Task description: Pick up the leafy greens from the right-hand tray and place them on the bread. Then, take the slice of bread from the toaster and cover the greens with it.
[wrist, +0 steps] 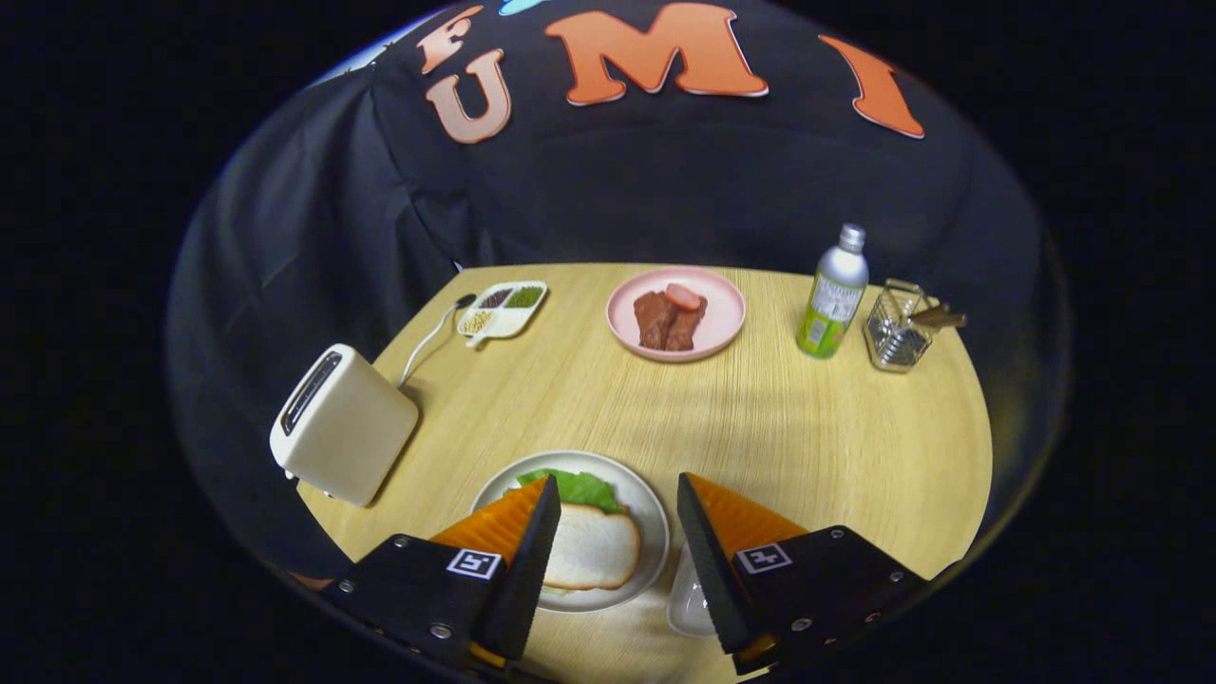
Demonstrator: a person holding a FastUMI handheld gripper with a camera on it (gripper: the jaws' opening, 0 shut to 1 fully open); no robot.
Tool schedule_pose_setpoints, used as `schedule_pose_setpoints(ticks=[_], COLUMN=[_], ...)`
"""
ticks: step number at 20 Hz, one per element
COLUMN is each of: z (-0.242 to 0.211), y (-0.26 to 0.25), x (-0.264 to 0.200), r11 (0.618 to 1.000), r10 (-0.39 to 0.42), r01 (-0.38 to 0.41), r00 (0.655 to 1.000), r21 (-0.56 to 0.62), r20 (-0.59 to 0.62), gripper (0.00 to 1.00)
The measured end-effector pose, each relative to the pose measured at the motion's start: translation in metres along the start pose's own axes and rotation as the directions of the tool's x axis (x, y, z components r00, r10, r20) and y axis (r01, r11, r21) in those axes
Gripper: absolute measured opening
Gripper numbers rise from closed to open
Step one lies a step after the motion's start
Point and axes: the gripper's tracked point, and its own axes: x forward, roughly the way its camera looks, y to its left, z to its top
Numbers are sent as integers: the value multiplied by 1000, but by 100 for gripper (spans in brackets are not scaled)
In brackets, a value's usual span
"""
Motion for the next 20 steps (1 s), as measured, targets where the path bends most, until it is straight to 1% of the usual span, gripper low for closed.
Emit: schedule_pose_setpoints(ticks=[3, 5, 6, 8, 10, 12, 14, 15, 18, 20], z=[55, 80, 93, 125, 155, 184, 207, 216, 236, 240], y=[6, 15, 19, 22, 25, 26, 22, 20, 12, 10], x=[-35, -54, -66, -93, -121, -150, -177, -188, -217, -227], r11=[998, 995, 994, 989, 986, 984, 982, 980, 968, 961], r10=[-16, -17, -19, -25, -39, -54, -81, -94, -133, -150], r01=[24, 39, 48, 76, 110, 138, 171, 187, 248, 276], r00=[987, 973, 963, 929, 883, 828, 768, 736, 647, 615], r21=[-54, -88, -103, -124, -125, -110, -81, -67, -43, -33], r20=[157, 231, 269, 368, 469, 558, 635, 670, 751, 774], gripper=[77, 79, 79, 79, 79, 81, 86, 90, 93, 94])
